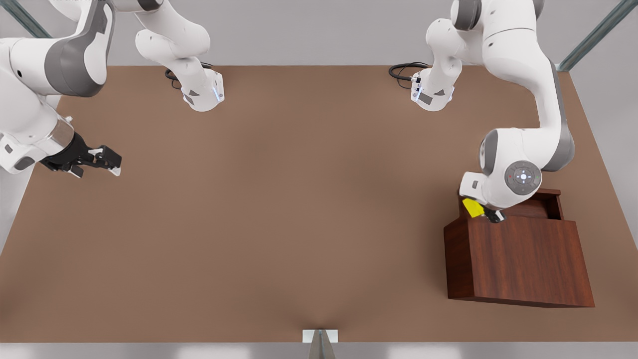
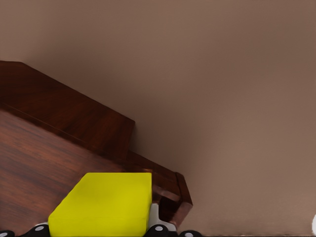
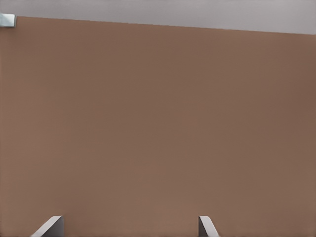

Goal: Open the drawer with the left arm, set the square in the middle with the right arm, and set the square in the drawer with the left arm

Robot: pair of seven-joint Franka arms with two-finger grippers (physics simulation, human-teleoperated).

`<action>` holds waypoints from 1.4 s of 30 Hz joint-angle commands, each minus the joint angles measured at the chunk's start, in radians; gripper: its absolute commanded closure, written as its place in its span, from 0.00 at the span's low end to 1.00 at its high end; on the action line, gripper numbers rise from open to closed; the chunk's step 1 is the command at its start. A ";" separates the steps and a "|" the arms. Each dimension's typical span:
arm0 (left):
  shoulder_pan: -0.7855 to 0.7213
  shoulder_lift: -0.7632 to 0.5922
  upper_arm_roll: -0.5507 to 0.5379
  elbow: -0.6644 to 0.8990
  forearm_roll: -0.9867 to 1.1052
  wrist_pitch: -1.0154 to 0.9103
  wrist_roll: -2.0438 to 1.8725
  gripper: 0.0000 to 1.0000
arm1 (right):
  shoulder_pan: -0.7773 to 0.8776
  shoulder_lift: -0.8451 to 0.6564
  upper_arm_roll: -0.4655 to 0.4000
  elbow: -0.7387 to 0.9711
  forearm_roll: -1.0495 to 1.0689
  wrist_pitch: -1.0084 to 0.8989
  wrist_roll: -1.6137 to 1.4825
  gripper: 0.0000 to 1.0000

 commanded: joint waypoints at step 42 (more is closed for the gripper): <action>0.017 -0.052 0.206 -0.016 -0.190 -0.010 -0.237 0.00 | -0.059 0.095 0.034 0.048 0.023 -0.038 0.000 0.00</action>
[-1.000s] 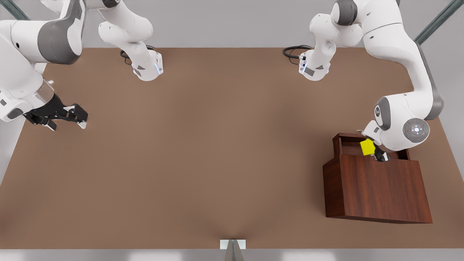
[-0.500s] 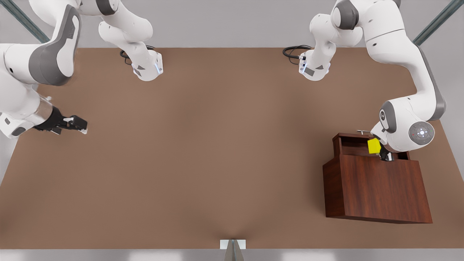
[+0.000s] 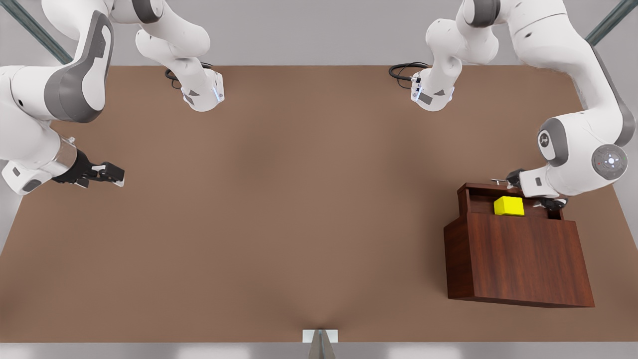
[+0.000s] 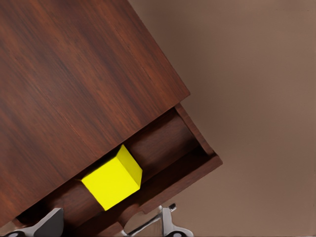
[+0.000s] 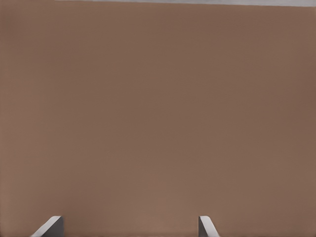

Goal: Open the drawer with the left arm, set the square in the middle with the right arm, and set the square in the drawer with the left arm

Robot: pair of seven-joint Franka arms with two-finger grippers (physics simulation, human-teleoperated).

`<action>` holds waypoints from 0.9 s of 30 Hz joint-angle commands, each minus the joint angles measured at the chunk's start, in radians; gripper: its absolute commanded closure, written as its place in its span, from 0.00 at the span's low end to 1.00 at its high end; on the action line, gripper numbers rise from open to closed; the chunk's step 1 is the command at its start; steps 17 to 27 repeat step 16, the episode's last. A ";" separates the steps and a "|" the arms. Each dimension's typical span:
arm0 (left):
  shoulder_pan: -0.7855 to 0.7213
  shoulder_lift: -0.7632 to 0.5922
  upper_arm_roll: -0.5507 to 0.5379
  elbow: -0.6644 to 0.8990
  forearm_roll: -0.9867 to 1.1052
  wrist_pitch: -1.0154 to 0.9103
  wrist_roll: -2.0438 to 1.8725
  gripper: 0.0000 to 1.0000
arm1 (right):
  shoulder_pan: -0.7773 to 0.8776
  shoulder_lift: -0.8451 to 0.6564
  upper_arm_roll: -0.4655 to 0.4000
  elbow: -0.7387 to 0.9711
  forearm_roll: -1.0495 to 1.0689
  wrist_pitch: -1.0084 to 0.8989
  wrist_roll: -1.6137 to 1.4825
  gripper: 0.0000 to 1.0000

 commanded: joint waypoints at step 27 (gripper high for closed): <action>0.447 -0.077 -0.700 0.056 0.156 0.065 -0.585 0.00 | 0.001 0.000 0.001 0.002 0.003 0.003 -0.002 0.00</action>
